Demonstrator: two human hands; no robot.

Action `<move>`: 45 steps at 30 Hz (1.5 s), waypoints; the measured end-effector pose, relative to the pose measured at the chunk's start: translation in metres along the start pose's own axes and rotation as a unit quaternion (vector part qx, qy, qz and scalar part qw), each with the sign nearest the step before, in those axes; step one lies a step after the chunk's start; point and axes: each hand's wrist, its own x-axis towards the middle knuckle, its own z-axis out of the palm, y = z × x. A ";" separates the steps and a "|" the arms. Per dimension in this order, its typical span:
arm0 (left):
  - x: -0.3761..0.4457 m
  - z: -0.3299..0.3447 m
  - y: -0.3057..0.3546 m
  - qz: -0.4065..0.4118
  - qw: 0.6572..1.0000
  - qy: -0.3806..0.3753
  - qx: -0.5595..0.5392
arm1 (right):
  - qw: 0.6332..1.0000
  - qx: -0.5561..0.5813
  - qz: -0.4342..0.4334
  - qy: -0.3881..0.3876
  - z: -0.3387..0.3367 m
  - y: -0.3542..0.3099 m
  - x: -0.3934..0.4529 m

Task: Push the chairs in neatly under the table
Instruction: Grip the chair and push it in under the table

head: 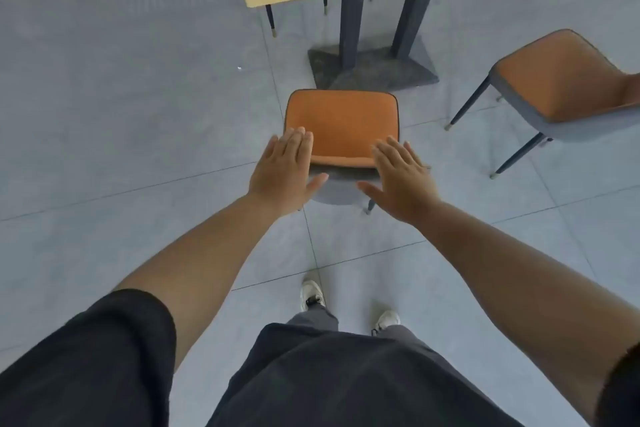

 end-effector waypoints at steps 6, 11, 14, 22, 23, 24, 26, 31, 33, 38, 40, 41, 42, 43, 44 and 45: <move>0.025 0.025 -0.020 0.052 0.997 -0.051 -0.037 | 1.000 -0.010 0.014 0.000 0.018 0.001 0.018; 0.033 0.030 -0.020 0.082 0.994 0.017 -0.073 | 0.999 -0.007 -0.003 0.053 0.021 0.015 0.023; 0.039 0.028 -0.011 0.064 0.996 -0.008 -0.059 | 0.999 0.009 -0.012 0.052 0.021 0.029 0.025; 0.048 0.024 0.017 0.026 0.998 -0.022 -0.049 | 0.998 0.022 -0.046 0.042 0.015 0.063 0.030; 0.048 0.024 0.020 0.021 0.998 -0.016 -0.050 | 0.997 0.024 -0.052 0.049 0.015 0.065 0.030; 0.048 0.024 0.023 0.015 0.998 -0.013 -0.052 | 0.996 0.027 -0.060 0.058 0.014 0.069 0.030; 0.049 0.024 0.035 -0.001 0.999 -0.011 -0.050 | 0.995 0.036 -0.072 0.062 0.012 0.079 0.028; 0.057 0.026 0.083 -0.065 0.997 -0.004 -0.048 | 0.993 0.026 -0.103 0.041 -0.002 0.126 0.027; 0.063 0.028 0.100 -0.084 0.995 -0.001 -0.055 | 0.993 0.011 -0.113 0.034 -0.006 0.144 0.029; 0.079 0.027 0.117 -0.119 0.990 -0.003 -0.073 | 0.990 0.000 -0.140 0.017 -0.012 0.168 0.043; 0.084 0.026 0.116 -0.126 0.989 -0.011 -0.082 | 0.989 -0.003 -0.147 0.016 -0.011 0.173 0.050; 0.086 0.026 0.114 -0.128 0.988 -0.015 -0.085 | 0.988 -0.002 -0.151 0.020 -0.010 0.174 0.053; 0.088 0.026 0.112 -0.132 0.987 -0.018 -0.087 | 0.988 0.001 -0.154 0.027 -0.008 0.175 0.057; 0.092 0.027 0.109 -0.135 0.987 -0.021 -0.088 | 0.987 0.003 -0.157 0.032 -0.007 0.176 0.062; 0.096 0.027 0.105 -0.138 0.986 -0.024 -0.092 | 0.987 0.005 -0.158 0.036 -0.006 0.176 0.067; 0.101 0.027 0.101 -0.141 0.985 -0.026 -0.099 | 0.987 0.004 -0.159 0.038 -0.006 0.176 0.074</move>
